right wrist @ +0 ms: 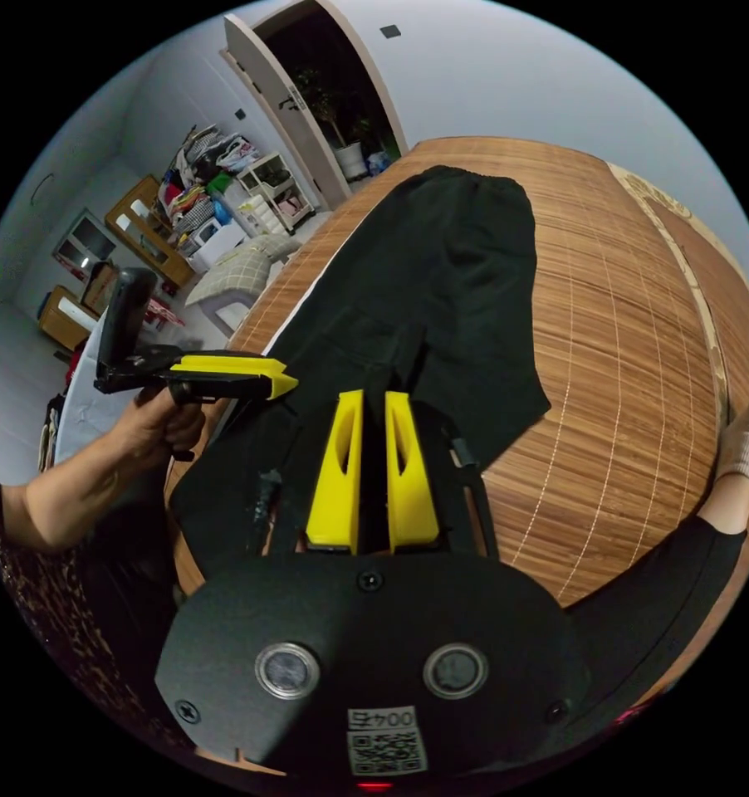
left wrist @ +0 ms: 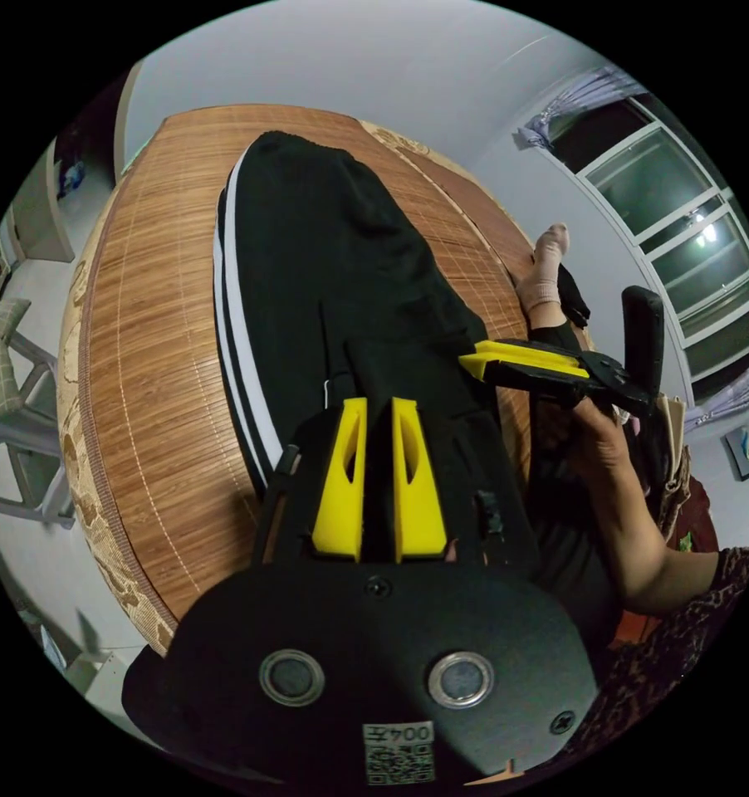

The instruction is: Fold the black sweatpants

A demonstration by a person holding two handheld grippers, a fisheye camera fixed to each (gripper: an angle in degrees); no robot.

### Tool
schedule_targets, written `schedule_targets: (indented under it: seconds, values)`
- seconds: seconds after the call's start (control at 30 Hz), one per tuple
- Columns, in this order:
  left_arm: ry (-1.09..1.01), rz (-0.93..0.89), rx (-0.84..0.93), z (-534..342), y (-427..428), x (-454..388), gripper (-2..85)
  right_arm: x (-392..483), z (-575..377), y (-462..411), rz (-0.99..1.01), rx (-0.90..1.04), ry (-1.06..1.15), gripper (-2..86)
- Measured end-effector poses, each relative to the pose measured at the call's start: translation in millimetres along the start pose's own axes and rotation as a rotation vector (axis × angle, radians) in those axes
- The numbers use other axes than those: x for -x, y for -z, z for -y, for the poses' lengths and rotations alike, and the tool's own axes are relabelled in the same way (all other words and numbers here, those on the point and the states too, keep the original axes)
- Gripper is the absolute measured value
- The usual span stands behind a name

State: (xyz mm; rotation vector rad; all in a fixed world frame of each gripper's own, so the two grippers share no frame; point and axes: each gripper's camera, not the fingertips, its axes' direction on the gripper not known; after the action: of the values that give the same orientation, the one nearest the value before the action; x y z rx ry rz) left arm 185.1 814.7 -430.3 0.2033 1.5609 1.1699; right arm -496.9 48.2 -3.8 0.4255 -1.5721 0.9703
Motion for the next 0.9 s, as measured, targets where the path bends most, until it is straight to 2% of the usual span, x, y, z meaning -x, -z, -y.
schedule_targets:
  seconds: [0.17,0.37,0.53,0.67,0.9]
  values:
    - [0.004,-0.009,-0.021,0,-10,-10,3.7,-7,10,-3,0.034,0.004,0.018,4.5]
    - [-0.029,0.023,-0.14,-15,7,-43,2.4,-4,19,10,0.076,-0.027,0.112,4.1]
    - [-0.134,0.118,-0.25,-18,27,-80,2.1,-9,27,28,0.055,-0.166,0.155,4.0]
    - [-0.189,0.189,-0.23,-3,16,-92,2.0,-19,39,27,0.022,-0.211,0.133,4.0]
    - [-0.2,0.277,-0.186,14,-34,-93,2.2,-48,69,-5,-0.045,-0.135,0.053,4.0]
